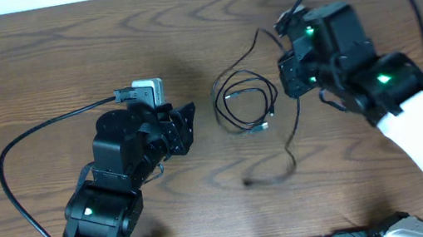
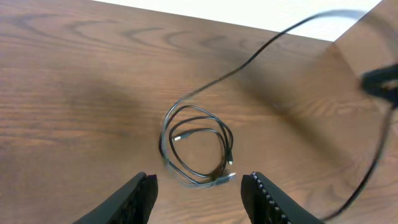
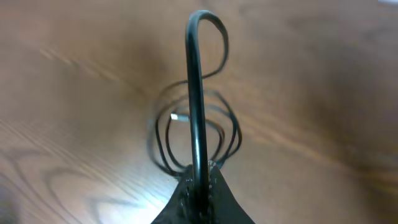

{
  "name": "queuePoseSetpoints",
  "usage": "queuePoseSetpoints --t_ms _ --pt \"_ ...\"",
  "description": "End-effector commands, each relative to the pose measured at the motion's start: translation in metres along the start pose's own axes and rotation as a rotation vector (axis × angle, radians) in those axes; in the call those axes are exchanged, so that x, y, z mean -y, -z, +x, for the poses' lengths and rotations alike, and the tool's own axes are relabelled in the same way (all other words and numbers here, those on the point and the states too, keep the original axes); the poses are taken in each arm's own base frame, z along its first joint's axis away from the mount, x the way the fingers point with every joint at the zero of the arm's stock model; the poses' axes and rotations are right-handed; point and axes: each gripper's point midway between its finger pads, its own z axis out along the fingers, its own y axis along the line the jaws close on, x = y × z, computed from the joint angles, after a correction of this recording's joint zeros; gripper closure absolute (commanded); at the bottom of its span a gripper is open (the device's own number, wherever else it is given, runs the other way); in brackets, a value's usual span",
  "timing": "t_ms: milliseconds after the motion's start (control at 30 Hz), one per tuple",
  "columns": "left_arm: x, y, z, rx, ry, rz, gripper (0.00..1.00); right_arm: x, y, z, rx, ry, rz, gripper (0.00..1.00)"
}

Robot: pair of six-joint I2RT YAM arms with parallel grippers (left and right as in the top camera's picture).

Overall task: Untangle cables
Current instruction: 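Pull the black cable apart, right gripper moving up and right, then carry the black cable end off the table to the right with the right gripper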

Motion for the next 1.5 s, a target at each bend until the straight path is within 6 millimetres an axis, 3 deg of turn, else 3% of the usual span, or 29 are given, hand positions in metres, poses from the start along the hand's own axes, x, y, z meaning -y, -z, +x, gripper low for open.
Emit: queuePoseSetpoints --t_ms 0,167,300,633,800,1200,1467 --pt "-0.003 0.002 -0.002 0.004 -0.021 -0.017 0.51 0.007 0.036 -0.027 0.116 -0.046 0.052 0.99" --pt "-0.003 0.002 -0.001 -0.003 -0.020 -0.019 0.51 0.009 0.080 -0.047 0.227 -0.051 0.083 0.99" --pt "-0.003 0.002 -0.001 -0.003 -0.020 -0.019 0.51 0.023 0.112 -0.056 0.291 -0.063 0.180 0.99" --pt "-0.003 0.002 -0.001 -0.003 -0.019 -0.020 0.51 0.053 0.161 -0.048 0.344 -0.103 0.364 0.99" --pt "-0.003 0.002 -0.001 -0.003 -0.019 -0.019 0.51 0.075 0.169 -0.036 0.325 -0.183 0.436 0.99" --pt "-0.003 0.002 0.000 -0.005 -0.020 -0.017 0.51 0.151 0.189 0.017 0.220 -0.511 0.655 0.99" --pt "-0.004 0.001 0.003 -0.018 -0.018 -0.023 0.51 0.175 0.183 0.044 0.101 -0.591 0.730 0.99"
